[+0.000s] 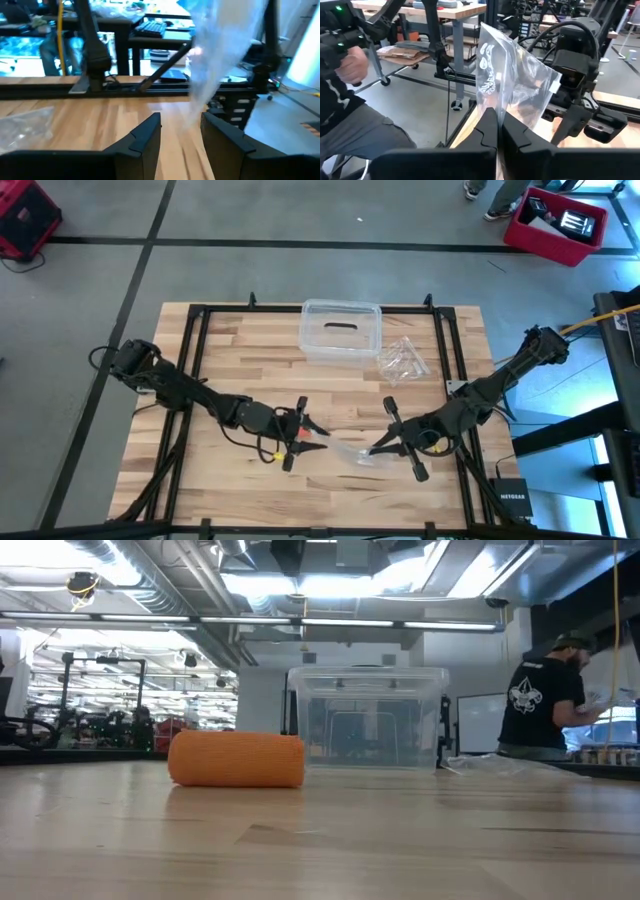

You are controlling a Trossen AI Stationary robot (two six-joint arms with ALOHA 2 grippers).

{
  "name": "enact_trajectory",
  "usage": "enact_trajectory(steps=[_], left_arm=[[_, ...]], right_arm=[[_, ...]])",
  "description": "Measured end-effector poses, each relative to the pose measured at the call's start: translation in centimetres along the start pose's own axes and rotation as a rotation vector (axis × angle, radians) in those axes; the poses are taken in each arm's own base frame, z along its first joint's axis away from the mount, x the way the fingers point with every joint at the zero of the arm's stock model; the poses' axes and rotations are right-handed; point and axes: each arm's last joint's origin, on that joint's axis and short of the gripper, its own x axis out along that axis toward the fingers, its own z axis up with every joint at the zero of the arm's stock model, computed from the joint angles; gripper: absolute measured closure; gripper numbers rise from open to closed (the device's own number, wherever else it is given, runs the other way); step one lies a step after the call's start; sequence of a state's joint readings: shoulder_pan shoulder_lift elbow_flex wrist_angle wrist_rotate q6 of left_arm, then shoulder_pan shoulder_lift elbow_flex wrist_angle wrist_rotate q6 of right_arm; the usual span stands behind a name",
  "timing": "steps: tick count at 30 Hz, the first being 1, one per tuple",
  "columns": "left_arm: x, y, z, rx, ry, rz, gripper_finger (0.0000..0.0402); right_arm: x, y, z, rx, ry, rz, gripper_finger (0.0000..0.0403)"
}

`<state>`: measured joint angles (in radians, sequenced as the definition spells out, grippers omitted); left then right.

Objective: Roll bandage
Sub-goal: Open the bottom transparent zip bag

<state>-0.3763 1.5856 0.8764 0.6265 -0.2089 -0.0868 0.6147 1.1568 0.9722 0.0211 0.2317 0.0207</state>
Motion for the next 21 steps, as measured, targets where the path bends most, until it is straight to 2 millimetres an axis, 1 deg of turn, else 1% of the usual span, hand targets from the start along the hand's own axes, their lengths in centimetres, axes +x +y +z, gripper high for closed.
enact_trajectory(steps=[6,11,16,18,21], left_arm=[[-0.1,-0.4,0.3,0.011,-0.027,-0.043,0.027],[-0.1,-0.5,1.1,0.011,-0.122,-0.057,0.027],[-0.1,-0.5,1.2,0.017,-0.134,-0.06,0.0273],[-0.1,-0.5,1.1,0.026,-0.128,-0.059,0.0288],[0.0,-0.4,1.0,0.03,-0.113,-0.047,0.0329]], right_arm=[[0.0,0.0,0.0,0.007,-0.004,-0.012,0.0403],[0.1,0.0,0.0,-0.002,-0.003,-0.012,0.0403],[0.1,0.0,-0.1,-0.025,0.0,-0.022,0.0403],[0.1,0.0,-0.1,-0.026,0.0,-0.024,0.0403],[0.1,-0.2,-0.1,-0.027,0.002,-0.074,0.0398]])
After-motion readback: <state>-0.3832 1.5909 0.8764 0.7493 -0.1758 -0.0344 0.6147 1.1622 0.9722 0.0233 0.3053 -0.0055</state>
